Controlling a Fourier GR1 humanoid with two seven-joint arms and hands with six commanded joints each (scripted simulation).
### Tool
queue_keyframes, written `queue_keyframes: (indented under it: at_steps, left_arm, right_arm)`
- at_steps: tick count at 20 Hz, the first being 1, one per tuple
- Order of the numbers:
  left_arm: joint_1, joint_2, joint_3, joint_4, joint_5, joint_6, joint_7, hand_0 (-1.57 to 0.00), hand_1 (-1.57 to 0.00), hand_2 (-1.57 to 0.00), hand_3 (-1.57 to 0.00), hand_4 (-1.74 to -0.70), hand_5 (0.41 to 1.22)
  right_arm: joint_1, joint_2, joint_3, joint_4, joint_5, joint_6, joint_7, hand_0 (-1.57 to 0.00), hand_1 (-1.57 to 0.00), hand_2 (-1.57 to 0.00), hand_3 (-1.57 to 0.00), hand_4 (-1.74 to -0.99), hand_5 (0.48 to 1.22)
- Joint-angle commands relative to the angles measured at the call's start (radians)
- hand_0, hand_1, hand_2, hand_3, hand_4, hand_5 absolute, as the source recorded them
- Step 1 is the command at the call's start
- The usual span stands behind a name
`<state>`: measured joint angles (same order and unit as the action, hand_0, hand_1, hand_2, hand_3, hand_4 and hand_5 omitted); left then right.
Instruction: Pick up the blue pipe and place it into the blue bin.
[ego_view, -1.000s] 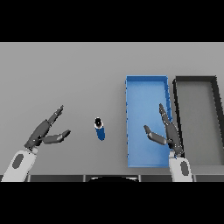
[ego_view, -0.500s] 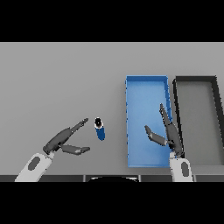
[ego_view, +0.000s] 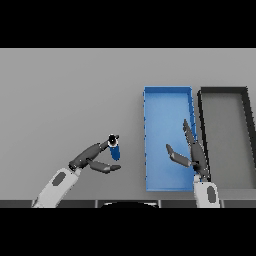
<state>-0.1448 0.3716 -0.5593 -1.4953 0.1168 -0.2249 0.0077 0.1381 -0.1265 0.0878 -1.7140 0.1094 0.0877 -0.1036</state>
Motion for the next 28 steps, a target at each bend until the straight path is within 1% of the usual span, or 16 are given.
queue_keyframes:
  at_steps: [1, 4, 6, 7, 8, 9, 10, 12, 13, 14, 16, 17, 19, 22, 25, 28]
  left_arm:
    - [-0.010, -0.014, -0.005, 0.018, -0.024, 0.015, -0.016, 0.00, 0.00, 0.00, 0.00, -1.11, 0.444]
    - [-0.050, -0.066, -0.018, 0.072, -0.067, 0.041, -0.061, 0.00, 0.00, 0.00, 0.00, -1.07, 0.445]
    - [-0.060, -0.093, -0.011, 0.095, -0.036, 0.021, -0.082, 0.00, 0.00, 0.00, 0.00, -1.09, 0.477]
    - [-0.074, -0.124, -0.010, 0.123, -0.031, 0.025, -0.082, 0.00, 0.00, -0.02, -0.02, -1.11, 0.507]
    - [-0.070, -0.138, -0.007, 0.127, -0.022, 0.027, -0.093, 0.00, -0.03, -0.11, -0.10, -1.14, 0.550]
    - [-0.067, -0.151, 0.004, 0.137, -0.003, 0.027, -0.102, -0.02, -0.16, -0.29, -0.26, -1.21, 0.607]
    - [-0.079, -0.178, 0.016, 0.162, 0.020, 0.027, -0.086, -0.19, -0.35, -0.48, -0.52, -1.25, 0.730]
    - [-0.065, -0.194, 0.018, 0.163, 0.017, 0.046, -0.106, -0.67, -0.79, -0.87, -0.88, -1.42, 0.906]
    - [-0.069, -0.201, 0.024, 0.169, 0.016, 0.052, -0.115, -0.85, -0.94, -1.01, -1.00, -1.48, 0.969]
    - [-0.065, -0.207, 0.029, 0.174, 0.023, 0.046, -0.134, -0.99, -1.07, -1.12, -1.10, -1.53, 1.020]
    - [-0.057, -0.201, 0.011, 0.159, -0.001, 0.066, -0.155, -1.20, -1.25, -1.29, -1.21, -1.60, 1.092]
    - [-0.055, -0.207, 0.002, 0.160, -0.017, 0.087, -0.171, -1.28, -1.31, -1.34, -1.27, -1.63, 1.118]
    - [-0.046, -0.208, -0.010, 0.134, -0.028, 0.101, -0.186, -1.38, -1.41, -1.42, -1.34, -1.67, 1.155]
    - [-0.045, -0.216, -0.019, 0.083, -0.023, 0.108, -0.211, -1.47, -1.49, -1.50, -1.40, -1.70, 1.187]
    - [-0.065, -0.211, -0.022, 0.005, -0.005, 0.098, -0.204, -1.52, -1.53, -1.53, -1.43, -1.71, 1.204]
    - [-0.091, -0.215, -0.033, -0.064, 0.008, 0.090, -0.157, -1.55, -1.55, -1.55, -1.44, -1.72, 1.212]
  right_arm:
    - [0.003, 0.000, 0.002, -0.010, -0.001, 0.001, -0.009, 0.00, 0.00, 0.00, 0.00, -1.274, 0.603]
    - [0.006, -0.001, 0.003, -0.012, 0.004, -0.001, -0.003, 0.00, 0.00, 0.00, 0.00, -1.267, 0.598]
    - [0.029, -0.016, -0.007, -0.014, -0.009, 0.013, -0.016, 0.00, 0.00, 0.00, 0.00, -1.264, 0.598]
    - [0.014, -0.009, -0.003, -0.017, -0.003, 0.005, -0.003, 0.00, 0.00, 0.00, 0.00, -1.267, 0.600]
    - [0.011, -0.015, -0.013, -0.017, -0.012, 0.005, -0.004, 0.00, 0.00, 0.00, 0.00, -1.266, 0.601]
    - [0.017, -0.014, -0.012, -0.022, -0.011, 0.004, -0.006, 0.00, 0.00, 0.00, 0.00, -1.261, 0.600]
    - [0.026, -0.014, -0.004, -0.036, -0.007, 0.007, -0.008, 0.00, 0.00, 0.00, 0.00, -1.260, 0.600]
    - [0.019, -0.016, -0.006, -0.033, -0.004, 0.004, -0.003, 0.00, 0.00, 0.00, 0.00, -1.259, 0.605]
    - [0.005, -0.012, -0.006, -0.018, -0.005, 0.005, 0.012, 0.00, 0.00, 0.00, 0.00, -1.261, 0.609]
    - [0.008, -0.014, -0.008, -0.008, -0.008, 0.010, 0.002, 0.00, 0.00, 0.00, 0.00, -1.262, 0.611]
    - [0.003, -0.016, -0.013, -0.020, -0.011, 0.004, 0.001, 0.00, 0.00, 0.00, 0.00, -1.260, 0.614]
    - [0.017, -0.018, -0.006, -0.026, -0.006, 0.009, -0.011, 0.00, 0.00, 0.00, 0.00, -1.258, 0.615]
    - [0.002, -0.013, -0.003, -0.026, -0.002, 0.005, 0.006, 0.00, 0.00, 0.00, 0.00, -1.252, 0.619]
    - [0.002, -0.011, 0.002, -0.009, 0.007, 0.006, 0.000, 0.00, 0.00, 0.00, 0.00, -1.244, 0.623]
    - [0.002, -0.021, -0.007, -0.009, 0.013, 0.000, -0.007, 0.00, 0.00, 0.00, 0.00, -1.239, 0.629]
    - [0.002, -0.024, -0.006, 0.003, 0.026, -0.002, -0.016, 0.00, 0.00, 0.00, 0.00, -1.219, 0.634]
